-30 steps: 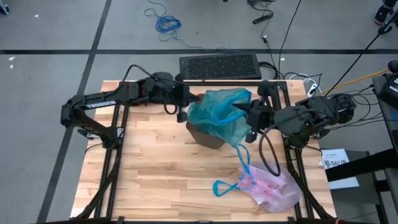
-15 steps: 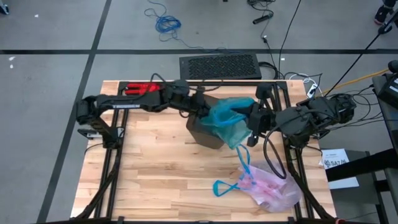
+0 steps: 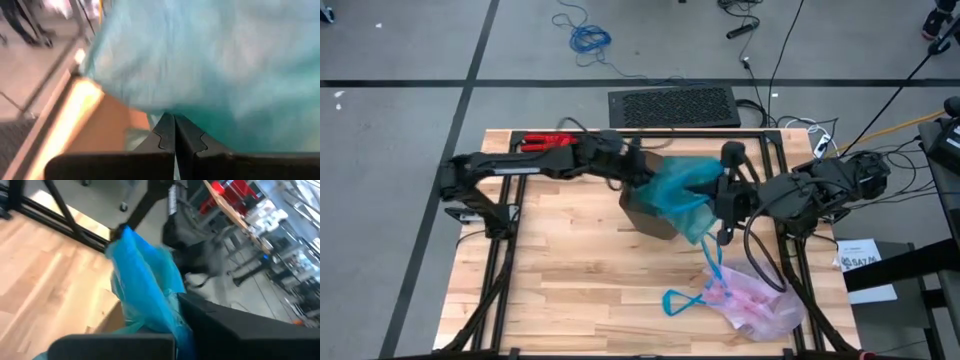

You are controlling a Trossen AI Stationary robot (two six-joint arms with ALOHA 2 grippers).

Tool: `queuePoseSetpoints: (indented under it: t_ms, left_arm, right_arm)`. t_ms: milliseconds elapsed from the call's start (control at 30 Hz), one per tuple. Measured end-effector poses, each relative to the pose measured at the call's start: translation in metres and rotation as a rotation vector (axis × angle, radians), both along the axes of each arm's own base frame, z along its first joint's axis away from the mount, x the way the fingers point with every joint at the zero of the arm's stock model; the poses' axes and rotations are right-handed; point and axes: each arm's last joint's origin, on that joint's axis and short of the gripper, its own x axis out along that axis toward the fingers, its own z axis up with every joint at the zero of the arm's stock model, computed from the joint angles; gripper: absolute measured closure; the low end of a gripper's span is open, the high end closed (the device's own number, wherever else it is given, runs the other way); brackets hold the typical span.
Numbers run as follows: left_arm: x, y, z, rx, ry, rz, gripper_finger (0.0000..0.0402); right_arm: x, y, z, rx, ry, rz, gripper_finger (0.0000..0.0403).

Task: Place trash/remove bag and relplace
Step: Insert the blue trash bag into the black trash bin

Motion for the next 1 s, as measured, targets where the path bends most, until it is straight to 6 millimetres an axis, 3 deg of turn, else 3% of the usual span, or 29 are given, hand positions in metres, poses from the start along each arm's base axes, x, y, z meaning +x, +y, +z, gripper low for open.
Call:
queuePoseSetpoints:
  t_ms: [267,400,667,900,1000]
  left_arm:
    - [-0.052,-0.004,0.053,0.068,-0.101,0.071,0.0402]
    - [-0.06,-0.001,0.059,0.053,-0.119,0.098,0.0402]
    - [-0.028,0.01,0.044,0.027,-0.202,-0.009,0.0402]
    - [0.01,0.027,0.0,-0.106,-0.144,-0.111,0.0402]
    - [0.015,0.025,-0.017,-0.142,-0.054,-0.117,0.0402]
  right_arm:
    - [0.016,0.001,-0.007,-0.043,0.058,0.152,0.0403]
    - [0.027,-0.006,-0.011,-0.059,0.081,0.196,0.0403]
    - [0.054,-0.014,-0.026,-0.05,0.145,0.359,0.0403]
    - [0.06,-0.022,-0.028,-0.025,0.145,0.398,0.0403]
    - [0.058,-0.023,-0.028,-0.016,0.156,0.391,0.0403]
